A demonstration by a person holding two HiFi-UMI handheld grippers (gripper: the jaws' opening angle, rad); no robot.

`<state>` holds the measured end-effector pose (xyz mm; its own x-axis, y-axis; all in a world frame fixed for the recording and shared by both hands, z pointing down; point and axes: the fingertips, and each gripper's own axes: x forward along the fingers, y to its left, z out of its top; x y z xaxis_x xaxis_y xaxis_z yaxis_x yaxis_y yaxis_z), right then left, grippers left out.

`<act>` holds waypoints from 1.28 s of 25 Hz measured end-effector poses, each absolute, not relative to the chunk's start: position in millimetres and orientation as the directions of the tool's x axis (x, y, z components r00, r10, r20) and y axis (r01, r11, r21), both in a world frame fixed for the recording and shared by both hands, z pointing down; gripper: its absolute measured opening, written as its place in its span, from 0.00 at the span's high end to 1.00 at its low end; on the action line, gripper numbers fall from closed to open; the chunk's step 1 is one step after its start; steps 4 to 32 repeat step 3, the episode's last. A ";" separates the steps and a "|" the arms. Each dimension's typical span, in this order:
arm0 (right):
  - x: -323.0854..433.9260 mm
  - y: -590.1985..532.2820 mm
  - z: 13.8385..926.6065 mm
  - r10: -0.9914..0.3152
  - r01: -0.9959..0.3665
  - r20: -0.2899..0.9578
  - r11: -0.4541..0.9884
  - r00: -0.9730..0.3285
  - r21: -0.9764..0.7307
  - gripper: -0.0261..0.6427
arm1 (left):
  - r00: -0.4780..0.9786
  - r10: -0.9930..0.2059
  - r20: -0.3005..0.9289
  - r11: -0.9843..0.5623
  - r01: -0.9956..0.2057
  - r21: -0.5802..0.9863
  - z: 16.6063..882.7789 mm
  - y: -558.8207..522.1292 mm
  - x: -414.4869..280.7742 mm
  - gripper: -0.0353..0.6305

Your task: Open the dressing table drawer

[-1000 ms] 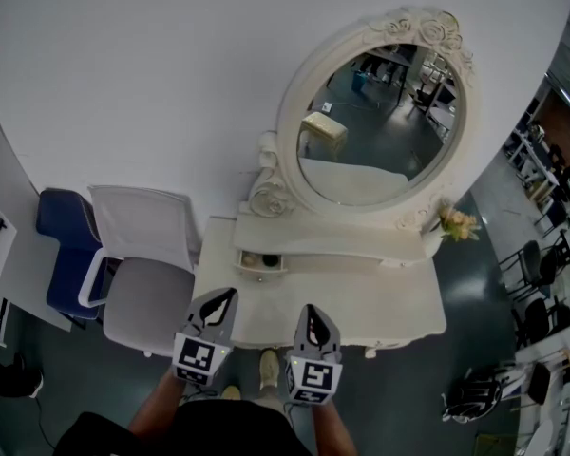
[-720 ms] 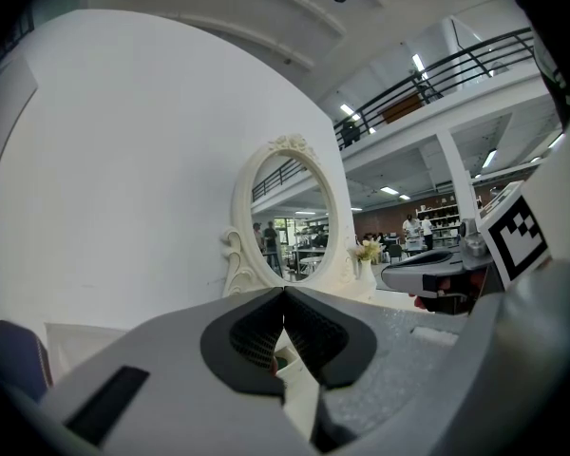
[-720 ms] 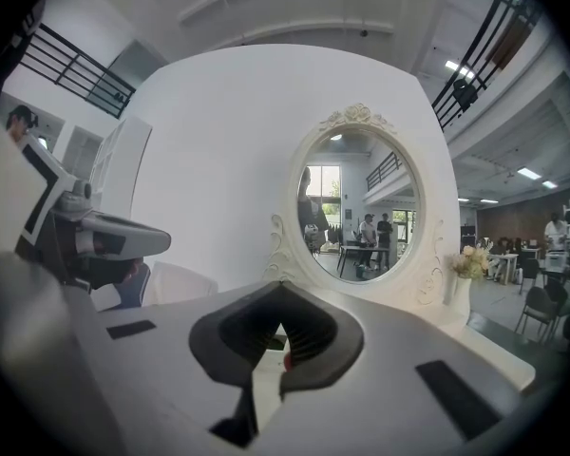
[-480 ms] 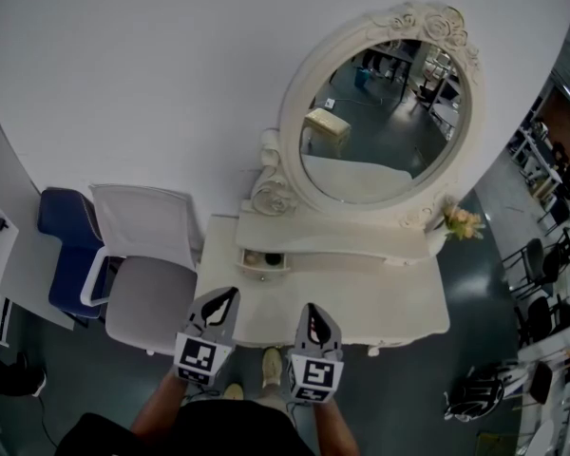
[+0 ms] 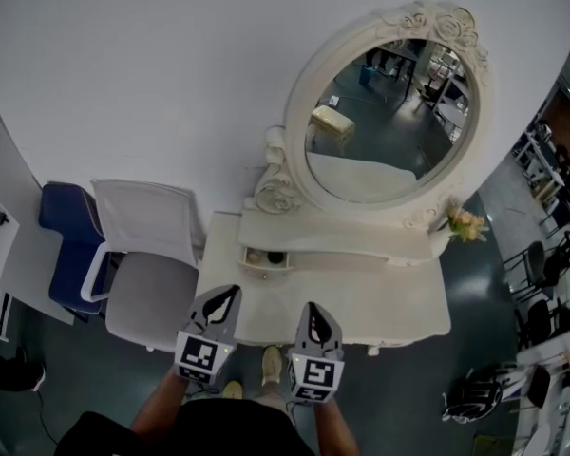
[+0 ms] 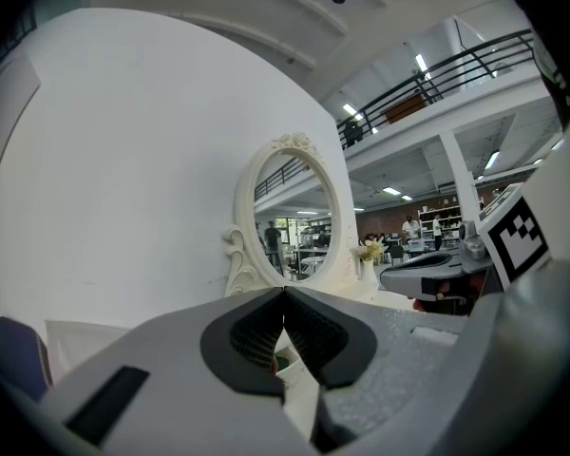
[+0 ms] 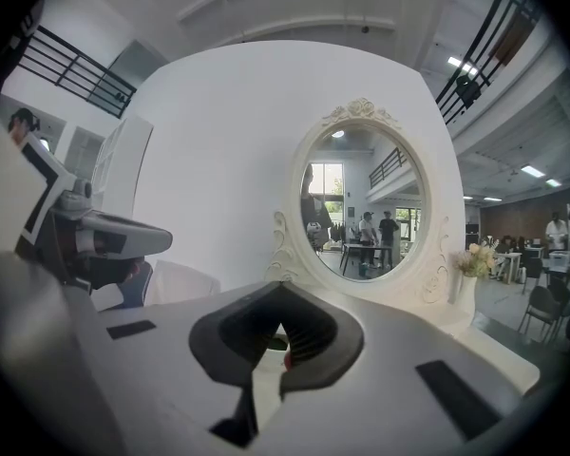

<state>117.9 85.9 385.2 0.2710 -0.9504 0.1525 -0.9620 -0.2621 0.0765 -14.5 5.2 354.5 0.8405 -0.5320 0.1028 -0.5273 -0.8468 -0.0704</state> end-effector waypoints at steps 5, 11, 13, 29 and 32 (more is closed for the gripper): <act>119.1 86.3 389.9 -0.948 -0.961 0.159 -0.267 0.276 0.075 0.97 | 0.839 -0.535 0.103 -0.845 -0.531 -0.064 355.3 4.9 -15.2 0.94; 119.1 86.3 389.9 -0.948 -0.961 0.159 -0.267 0.276 0.075 0.97 | 0.839 -0.535 0.103 -0.845 -0.531 -0.064 355.3 4.9 -15.2 0.94; 119.1 86.3 389.9 -0.948 -0.961 0.159 -0.267 0.276 0.075 0.97 | 0.839 -0.535 0.103 -0.845 -0.531 -0.064 355.3 4.9 -15.2 0.94; 119.1 86.3 389.9 -0.948 -0.961 0.159 -0.267 0.276 0.075 0.97 | 0.839 -0.535 0.103 -0.845 -0.531 -0.064 355.3 4.9 -15.2 0.94; 119.1 86.3 389.9 -0.948 -0.961 0.159 -0.267 0.276 0.075 0.97 | 0.839 -0.535 0.103 -0.845 -0.531 -0.064 355.3 4.9 -15.2 0.94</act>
